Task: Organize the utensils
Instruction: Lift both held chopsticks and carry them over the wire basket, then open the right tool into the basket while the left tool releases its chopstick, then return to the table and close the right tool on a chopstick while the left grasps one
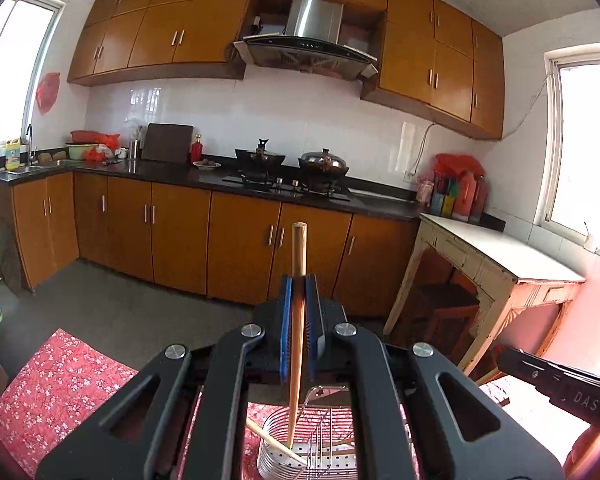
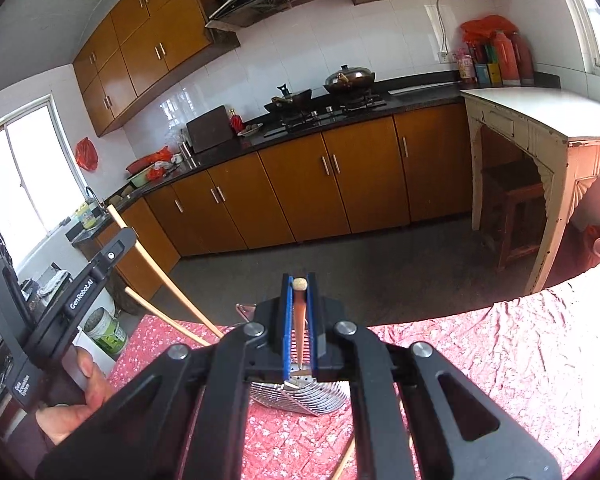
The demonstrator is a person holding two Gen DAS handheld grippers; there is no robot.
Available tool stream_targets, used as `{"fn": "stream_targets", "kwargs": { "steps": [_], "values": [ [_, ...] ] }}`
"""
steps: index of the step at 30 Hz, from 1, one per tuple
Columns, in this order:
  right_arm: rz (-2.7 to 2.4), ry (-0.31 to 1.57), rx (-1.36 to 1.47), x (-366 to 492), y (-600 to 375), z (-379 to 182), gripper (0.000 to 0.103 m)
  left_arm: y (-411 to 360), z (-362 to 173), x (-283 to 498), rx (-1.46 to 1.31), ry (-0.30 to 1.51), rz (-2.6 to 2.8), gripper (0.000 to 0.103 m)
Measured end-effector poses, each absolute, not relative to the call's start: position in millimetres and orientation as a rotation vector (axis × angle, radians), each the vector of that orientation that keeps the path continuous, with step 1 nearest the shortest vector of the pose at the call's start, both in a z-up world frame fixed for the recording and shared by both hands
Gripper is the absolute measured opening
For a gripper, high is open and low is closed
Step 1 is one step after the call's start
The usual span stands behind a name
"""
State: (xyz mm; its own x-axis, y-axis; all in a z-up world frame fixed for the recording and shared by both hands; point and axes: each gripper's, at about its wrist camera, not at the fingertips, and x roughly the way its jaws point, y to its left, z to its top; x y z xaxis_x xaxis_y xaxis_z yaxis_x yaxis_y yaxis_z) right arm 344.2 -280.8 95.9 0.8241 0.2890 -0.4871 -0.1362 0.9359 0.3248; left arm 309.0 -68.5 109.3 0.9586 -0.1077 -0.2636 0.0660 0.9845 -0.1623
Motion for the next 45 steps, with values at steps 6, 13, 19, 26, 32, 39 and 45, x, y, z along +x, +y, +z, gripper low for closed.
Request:
{"fn": "stream_targets", "kwargs": {
  "steps": [6, 13, 19, 26, 32, 39, 45],
  "values": [
    [0.167, 0.527, 0.246, 335, -278, 97, 0.03, -61, 115, 299, -0.152, 0.278, -0.092, 0.024],
    [0.122, 0.497, 0.244, 316, -288, 107, 0.03, -46, 130, 276, -0.155, 0.252, -0.075, 0.031],
    [0.06, 0.468, 0.235, 285, -307, 110, 0.03, -26, 136, 242, -0.125, 0.228, -0.056, 0.032],
    [-0.041, 0.51, 0.214, 251, -340, 72, 0.03, 17, 111, 202, -0.113, 0.268, -0.029, 0.035],
    [-0.09, 0.644, 0.237, 246, -354, 1, 0.03, 39, 54, 191, -0.07, 0.391, 0.007, 0.036],
    [-0.041, 0.798, 0.214, 242, -326, -82, 0.03, 31, -26, 196, -0.015, 0.58, -0.017, 0.036],
    [0.006, 0.875, 0.182, 241, -297, -118, 0.03, 17, -71, 196, -0.003, 0.709, -0.063, 0.036]
  ]
}}
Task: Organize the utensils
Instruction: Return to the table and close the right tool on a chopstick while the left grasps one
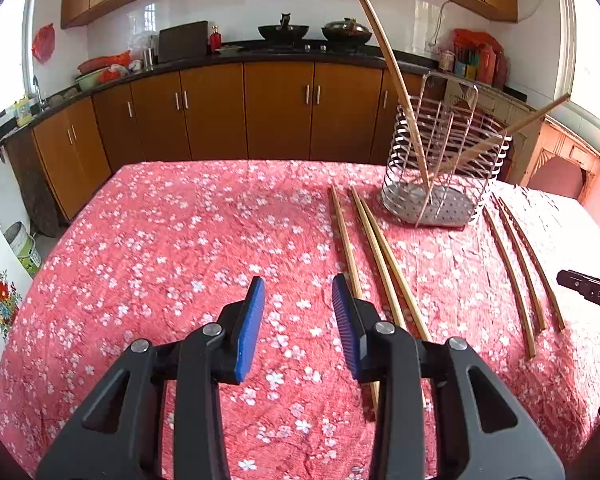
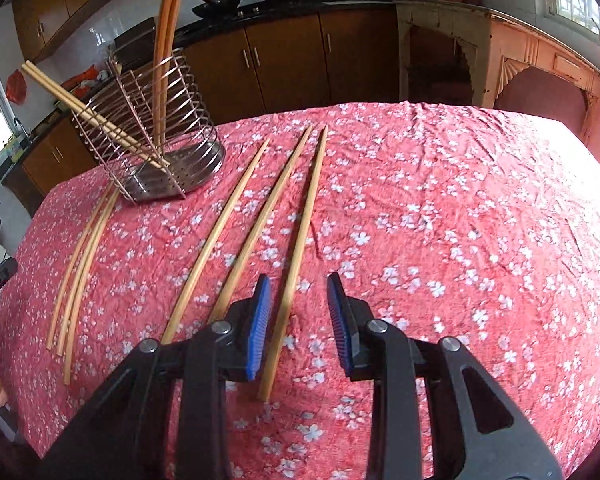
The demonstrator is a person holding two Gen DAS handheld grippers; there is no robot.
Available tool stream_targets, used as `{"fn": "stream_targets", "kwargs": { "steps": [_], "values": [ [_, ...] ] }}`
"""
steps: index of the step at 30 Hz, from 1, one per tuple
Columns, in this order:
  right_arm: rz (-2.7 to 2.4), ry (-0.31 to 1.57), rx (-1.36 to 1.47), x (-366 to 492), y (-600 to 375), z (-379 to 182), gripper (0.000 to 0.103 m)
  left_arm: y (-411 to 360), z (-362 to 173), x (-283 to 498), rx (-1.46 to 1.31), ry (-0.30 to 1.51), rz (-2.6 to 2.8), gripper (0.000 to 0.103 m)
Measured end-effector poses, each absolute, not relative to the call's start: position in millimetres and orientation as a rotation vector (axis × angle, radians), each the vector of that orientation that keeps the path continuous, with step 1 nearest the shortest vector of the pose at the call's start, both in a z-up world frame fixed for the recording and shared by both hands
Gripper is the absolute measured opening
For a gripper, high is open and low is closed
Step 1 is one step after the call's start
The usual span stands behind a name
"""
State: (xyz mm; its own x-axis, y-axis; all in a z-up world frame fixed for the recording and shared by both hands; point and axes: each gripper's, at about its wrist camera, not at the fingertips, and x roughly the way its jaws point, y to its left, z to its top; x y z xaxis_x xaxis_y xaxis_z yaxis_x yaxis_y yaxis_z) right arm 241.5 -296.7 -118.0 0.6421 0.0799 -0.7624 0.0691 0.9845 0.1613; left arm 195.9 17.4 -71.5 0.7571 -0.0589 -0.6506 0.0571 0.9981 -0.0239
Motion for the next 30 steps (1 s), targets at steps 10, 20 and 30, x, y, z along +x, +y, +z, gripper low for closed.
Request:
{"fn": "stream_targets", "kwargs": {
  "steps": [10, 20, 30],
  "values": [
    [0.009, 0.893, 0.095, 239, -281, -130, 0.029, -7, -100, 196, 0.036, 0.794, -0.118, 0.036],
    [-0.006, 0.874, 0.052, 238, -281, -130, 0.013, -20, -118, 208, 0.048, 0.88, -0.11, 0.029],
    [-0.098, 0.869, 0.097, 257, -316, -130, 0.008, 21, -116, 241, 0.019, 0.88, 0.029, 0.007]
  ]
}}
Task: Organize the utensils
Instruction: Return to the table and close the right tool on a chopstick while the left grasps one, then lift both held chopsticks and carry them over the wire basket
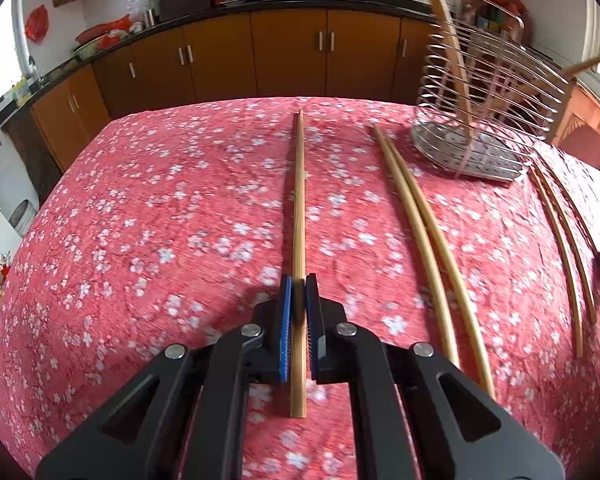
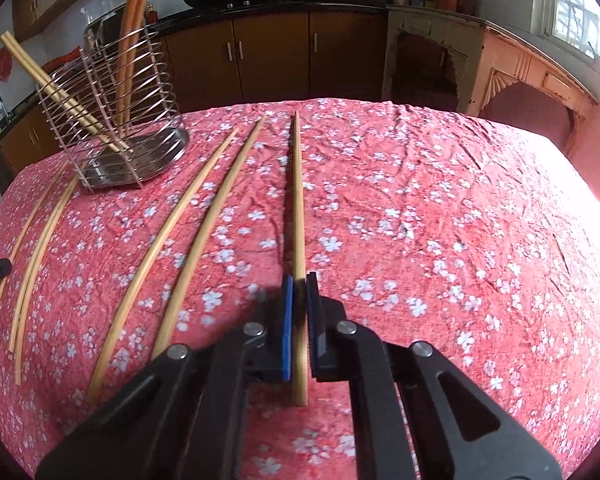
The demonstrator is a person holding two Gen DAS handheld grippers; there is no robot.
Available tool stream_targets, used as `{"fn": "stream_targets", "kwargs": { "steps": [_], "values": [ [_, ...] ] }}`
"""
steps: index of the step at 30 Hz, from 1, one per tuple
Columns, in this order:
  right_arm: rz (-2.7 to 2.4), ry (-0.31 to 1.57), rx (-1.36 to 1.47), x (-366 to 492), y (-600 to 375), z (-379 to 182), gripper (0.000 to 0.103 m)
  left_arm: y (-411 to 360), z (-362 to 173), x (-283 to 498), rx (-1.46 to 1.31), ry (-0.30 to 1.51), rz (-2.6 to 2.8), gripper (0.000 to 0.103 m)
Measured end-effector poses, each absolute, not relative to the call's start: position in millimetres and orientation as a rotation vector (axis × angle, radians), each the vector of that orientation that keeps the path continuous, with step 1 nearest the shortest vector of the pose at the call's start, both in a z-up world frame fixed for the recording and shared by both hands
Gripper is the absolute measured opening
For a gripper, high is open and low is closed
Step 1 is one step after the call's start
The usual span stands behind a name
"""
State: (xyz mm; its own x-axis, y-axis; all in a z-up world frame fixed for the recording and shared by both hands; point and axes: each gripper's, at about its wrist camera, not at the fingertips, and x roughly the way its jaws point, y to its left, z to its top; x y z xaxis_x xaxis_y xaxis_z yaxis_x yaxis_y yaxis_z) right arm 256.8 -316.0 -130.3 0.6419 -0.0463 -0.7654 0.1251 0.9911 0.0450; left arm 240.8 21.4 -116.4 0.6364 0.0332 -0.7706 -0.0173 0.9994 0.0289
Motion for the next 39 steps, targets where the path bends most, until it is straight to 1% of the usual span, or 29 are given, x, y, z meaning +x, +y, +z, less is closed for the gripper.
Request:
{"fn": "stream_targets", "kwargs": {
  "steps": [7, 9, 10, 11, 13, 24, 31, 36, 37, 38, 39],
  "values": [
    [-0.156, 0.862, 0.154, 260, -347, -132, 0.008, 53, -117, 250, -0.015, 0.879, 0.032, 0.008],
    [-0.161, 0.864, 0.143, 261, -346, -132, 0.01, 54, -117, 253, -0.02, 0.88, 0.022, 0.01],
    [-0.163, 0.865, 0.132, 261, -345, -133, 0.012, 54, -117, 253, -0.018, 0.879, 0.011, 0.015],
    [-0.161, 0.867, 0.121, 262, -343, -133, 0.014, 51, -118, 254, -0.014, 0.879, 0.003, 0.021],
    [-0.158, 0.868, 0.106, 263, -339, -133, 0.017, 48, -118, 257, 0.004, 0.883, -0.006, 0.027],
    [-0.143, 0.868, 0.123, 260, -340, -133, 0.018, 44, -116, 248, -0.005, 0.882, -0.003, 0.027],
    [-0.134, 0.869, 0.105, 235, -337, -135, 0.018, 47, -116, 222, 0.028, 0.887, -0.021, 0.027],
    [-0.141, 0.869, 0.107, 220, -332, -136, 0.018, 44, -115, 218, 0.032, 0.888, -0.019, 0.027],
    [-0.142, 0.869, 0.107, 217, -331, -136, 0.017, 43, -115, 217, 0.034, 0.888, -0.016, 0.026],
    [-0.142, 0.869, 0.107, 216, -330, -136, 0.015, 42, -115, 217, 0.034, 0.888, -0.014, 0.023],
    [-0.142, 0.869, 0.102, 213, -330, -135, 0.008, 42, -114, 216, 0.035, 0.888, -0.012, 0.019]
  ]
}}
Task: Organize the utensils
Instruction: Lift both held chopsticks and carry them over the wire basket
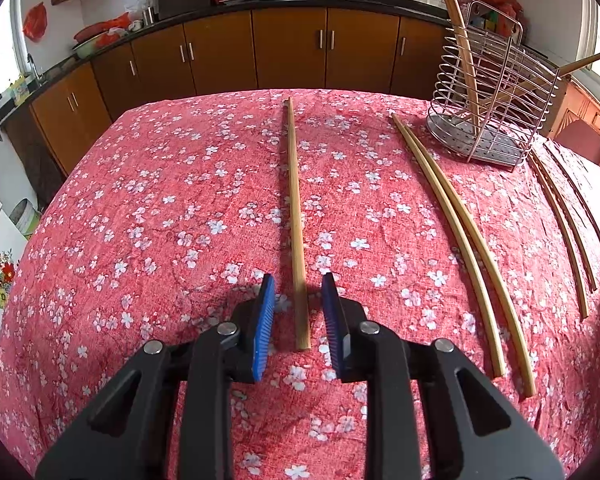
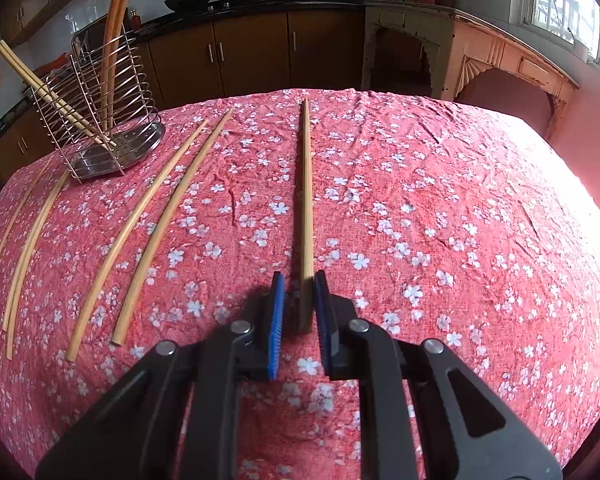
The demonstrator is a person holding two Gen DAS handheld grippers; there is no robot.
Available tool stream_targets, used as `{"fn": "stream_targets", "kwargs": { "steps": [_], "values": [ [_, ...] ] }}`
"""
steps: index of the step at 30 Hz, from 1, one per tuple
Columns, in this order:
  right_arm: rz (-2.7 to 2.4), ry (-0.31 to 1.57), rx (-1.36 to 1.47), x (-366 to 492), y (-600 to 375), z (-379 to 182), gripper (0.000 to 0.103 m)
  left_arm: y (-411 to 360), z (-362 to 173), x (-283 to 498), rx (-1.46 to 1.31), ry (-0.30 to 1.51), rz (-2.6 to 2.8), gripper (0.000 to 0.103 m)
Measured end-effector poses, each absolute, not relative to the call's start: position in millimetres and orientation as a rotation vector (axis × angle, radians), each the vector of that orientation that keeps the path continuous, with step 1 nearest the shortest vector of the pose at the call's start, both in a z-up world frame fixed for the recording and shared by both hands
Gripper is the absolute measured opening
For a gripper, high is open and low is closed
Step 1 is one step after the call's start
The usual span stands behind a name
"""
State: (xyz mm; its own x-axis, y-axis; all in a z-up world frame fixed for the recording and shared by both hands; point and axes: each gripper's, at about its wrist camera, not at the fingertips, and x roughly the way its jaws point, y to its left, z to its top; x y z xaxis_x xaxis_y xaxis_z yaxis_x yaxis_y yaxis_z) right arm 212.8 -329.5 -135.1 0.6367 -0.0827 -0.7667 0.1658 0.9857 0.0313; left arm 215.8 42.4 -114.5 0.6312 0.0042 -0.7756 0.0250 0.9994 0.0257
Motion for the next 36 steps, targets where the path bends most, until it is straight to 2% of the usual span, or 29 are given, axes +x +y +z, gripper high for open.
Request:
{"fn": "stream_targets", "kwargs": {
  "steps": [2, 4, 12, 25, 36],
  "values": [
    [-0.135, 0.869, 0.099, 209, -328, -134, 0.008, 42, -114, 213, 0.035, 0.887, -0.012, 0.01],
    [-0.121, 0.87, 0.123, 204, -329, -134, 0.007, 43, -114, 211, 0.033, 0.888, -0.011, 0.007],
    [-0.108, 0.739, 0.119, 182, -332, -97, 0.007, 57, -94, 195, -0.019, 0.844, -0.036, 0.007],
    [-0.101, 0.424, 0.097, 161, -332, 11, 0.007, 67, 13, 167, -0.104, 0.517, -0.108, 0.007],
    [-0.064, 0.309, 0.144, 164, -332, 49, 0.007, 67, 44, 171, -0.135, 0.421, -0.104, 0.007]
  ]
}}
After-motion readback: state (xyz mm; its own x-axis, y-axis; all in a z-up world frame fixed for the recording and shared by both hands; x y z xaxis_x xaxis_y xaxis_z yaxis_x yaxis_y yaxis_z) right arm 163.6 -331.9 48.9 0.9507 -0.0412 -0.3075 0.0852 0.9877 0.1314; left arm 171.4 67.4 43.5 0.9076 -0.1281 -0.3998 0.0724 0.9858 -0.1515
